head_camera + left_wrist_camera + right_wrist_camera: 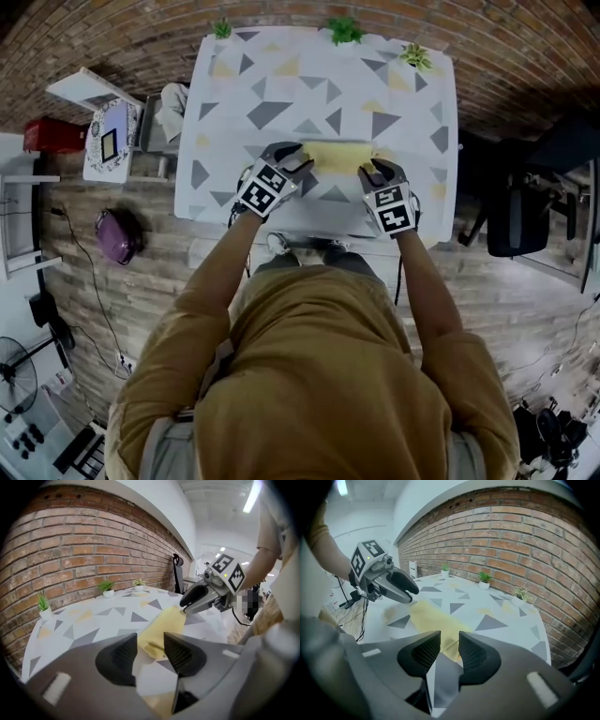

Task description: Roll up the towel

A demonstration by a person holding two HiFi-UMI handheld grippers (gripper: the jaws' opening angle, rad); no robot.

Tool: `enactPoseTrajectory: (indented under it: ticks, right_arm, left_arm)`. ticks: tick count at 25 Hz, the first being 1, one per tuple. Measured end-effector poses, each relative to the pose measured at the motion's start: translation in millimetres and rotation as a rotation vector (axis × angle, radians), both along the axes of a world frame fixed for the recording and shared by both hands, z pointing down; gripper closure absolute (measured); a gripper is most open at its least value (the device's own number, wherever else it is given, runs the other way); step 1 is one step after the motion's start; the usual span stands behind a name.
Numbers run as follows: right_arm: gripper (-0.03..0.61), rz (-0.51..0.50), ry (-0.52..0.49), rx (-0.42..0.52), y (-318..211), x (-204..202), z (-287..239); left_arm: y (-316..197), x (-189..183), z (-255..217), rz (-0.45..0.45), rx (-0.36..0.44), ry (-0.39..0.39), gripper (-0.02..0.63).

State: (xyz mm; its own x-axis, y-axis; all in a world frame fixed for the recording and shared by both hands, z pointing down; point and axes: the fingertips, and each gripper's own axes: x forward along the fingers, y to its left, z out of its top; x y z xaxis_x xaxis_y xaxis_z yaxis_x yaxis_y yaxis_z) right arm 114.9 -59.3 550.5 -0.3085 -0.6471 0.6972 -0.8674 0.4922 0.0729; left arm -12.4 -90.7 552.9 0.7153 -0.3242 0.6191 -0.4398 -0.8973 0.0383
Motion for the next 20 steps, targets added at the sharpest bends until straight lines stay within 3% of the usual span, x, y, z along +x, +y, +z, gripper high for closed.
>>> enactPoseTrajectory:
  ticks: [10, 15, 20]
  right_arm:
    - [0.574, 0.192, -0.058, 0.006, 15, 24, -13]
    - [0.575, 0.248, -0.104, 0.009, 17, 26, -19]
    - [0.575, 0.279, -0.188, 0.075, 4, 28, -49]
  left_arm:
    - [-9, -21, -6, -0.169, -0.038, 0.078, 0.437]
    - [-17, -29, -14, -0.213, -0.052, 0.084, 0.472]
    - [-28, -39, -40, -0.255, -0.045, 0.118, 0.517]
